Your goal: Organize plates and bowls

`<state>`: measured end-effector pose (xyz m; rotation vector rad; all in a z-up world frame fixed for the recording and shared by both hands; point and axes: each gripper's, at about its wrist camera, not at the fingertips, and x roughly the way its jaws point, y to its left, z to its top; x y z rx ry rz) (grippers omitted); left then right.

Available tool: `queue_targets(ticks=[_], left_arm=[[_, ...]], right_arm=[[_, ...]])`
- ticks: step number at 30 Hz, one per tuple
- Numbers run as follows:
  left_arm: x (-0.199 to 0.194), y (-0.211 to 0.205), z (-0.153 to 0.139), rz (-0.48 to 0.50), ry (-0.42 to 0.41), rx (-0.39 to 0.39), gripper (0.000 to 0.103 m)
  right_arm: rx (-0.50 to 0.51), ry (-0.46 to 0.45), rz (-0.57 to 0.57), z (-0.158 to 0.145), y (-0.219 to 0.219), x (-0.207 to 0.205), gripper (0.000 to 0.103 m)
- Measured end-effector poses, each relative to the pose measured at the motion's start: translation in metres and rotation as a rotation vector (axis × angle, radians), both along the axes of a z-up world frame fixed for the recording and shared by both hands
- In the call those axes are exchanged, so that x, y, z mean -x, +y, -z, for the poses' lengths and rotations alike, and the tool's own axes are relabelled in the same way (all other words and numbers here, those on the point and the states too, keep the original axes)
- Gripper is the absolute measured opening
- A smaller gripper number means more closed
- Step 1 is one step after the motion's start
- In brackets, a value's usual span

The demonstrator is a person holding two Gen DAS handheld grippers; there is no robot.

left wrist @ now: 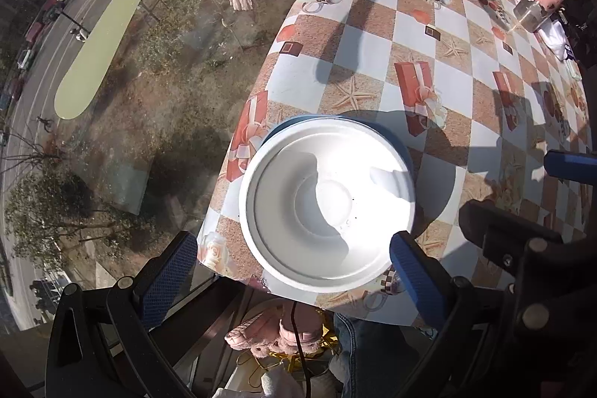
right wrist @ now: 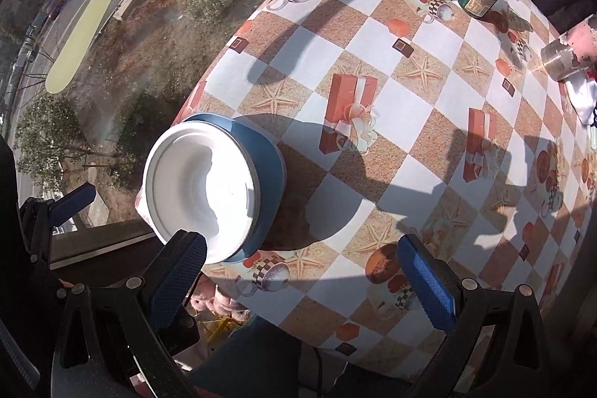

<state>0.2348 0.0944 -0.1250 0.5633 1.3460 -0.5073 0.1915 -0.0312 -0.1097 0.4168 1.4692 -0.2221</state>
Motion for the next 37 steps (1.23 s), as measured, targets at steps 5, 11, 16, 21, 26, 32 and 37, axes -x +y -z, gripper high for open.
queue_targets(ticks=[5,11,16,21,26,32,37], left_arm=[[0.0,-0.002,-0.001,0.01,-0.005,-0.002,0.103],[0.0,-0.004,-0.001,0.015,-0.006,-0.006,0.103],[-0.001,-0.004,0.0,0.013,0.006,-0.005,0.103],[-0.005,-0.006,0.002,0.02,0.014,-0.012,0.103],[-0.01,-0.008,0.005,0.03,0.015,-0.017,0.103],[-0.014,-0.011,0.014,0.021,0.022,-0.034,0.103],[-0.008,-0.017,0.015,0.034,0.023,-0.021,0.103]], right_arm=[[-0.003,0.003,0.008,-0.001,-0.002,0.002,0.103],[-0.003,0.003,0.008,0.0,-0.002,0.002,0.103],[-0.005,0.008,0.012,0.0,-0.003,0.001,0.103],[-0.009,0.013,0.025,0.001,-0.005,0.001,0.103],[-0.016,0.017,0.04,0.004,-0.006,0.0,0.103],[-0.022,0.031,0.056,0.009,-0.007,0.0,0.103],[-0.027,0.051,0.08,0.015,-0.015,0.006,0.103]])
